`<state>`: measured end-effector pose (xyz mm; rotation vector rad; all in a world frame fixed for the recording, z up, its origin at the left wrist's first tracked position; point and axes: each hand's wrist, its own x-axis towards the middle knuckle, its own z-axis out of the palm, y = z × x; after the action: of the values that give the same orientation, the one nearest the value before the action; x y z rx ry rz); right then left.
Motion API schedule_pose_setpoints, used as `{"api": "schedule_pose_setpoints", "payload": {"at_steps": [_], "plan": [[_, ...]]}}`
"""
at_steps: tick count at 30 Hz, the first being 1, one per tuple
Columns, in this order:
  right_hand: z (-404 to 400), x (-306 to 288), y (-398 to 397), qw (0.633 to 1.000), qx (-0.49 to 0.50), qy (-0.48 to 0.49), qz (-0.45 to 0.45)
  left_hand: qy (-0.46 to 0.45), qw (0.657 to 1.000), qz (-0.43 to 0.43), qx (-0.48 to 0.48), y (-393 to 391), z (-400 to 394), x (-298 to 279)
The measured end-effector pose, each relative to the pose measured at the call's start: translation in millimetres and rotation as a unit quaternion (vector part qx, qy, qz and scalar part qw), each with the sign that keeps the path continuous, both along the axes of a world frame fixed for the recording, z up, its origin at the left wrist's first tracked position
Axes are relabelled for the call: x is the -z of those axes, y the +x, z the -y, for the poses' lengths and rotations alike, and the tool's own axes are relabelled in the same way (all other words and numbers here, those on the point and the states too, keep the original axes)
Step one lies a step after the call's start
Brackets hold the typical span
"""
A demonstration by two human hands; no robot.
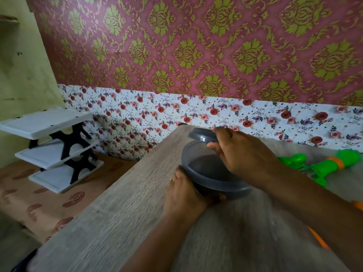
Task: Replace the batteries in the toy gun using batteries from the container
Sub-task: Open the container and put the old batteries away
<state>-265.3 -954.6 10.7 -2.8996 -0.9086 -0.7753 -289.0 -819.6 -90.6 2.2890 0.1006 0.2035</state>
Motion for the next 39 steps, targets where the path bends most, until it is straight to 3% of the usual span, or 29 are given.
{"api": "schedule_pose_setpoints", "payload": {"at_steps": [6,21,27,32,39], "plan": [[18,8,28,0.998,0.017,-0.009,-0.063,0.002,1.000,-0.003,0.009,-2,1,-3],[13,34,72,0.995,0.049,0.024,-0.084,0.054,0.998,0.016,0.011,-6,-1,0],[33,27,36,0.988,0.016,0.111,-0.103,0.053,0.998,-0.017,0.030,-8,-3,-3],[93,32,-8,0.991,0.031,0.083,-0.104,0.056,0.996,0.037,0.055,-21,3,-12],[193,43,-64,0.972,0.128,0.157,-0.118,0.119,0.985,0.120,0.040,-24,15,-13]]}}
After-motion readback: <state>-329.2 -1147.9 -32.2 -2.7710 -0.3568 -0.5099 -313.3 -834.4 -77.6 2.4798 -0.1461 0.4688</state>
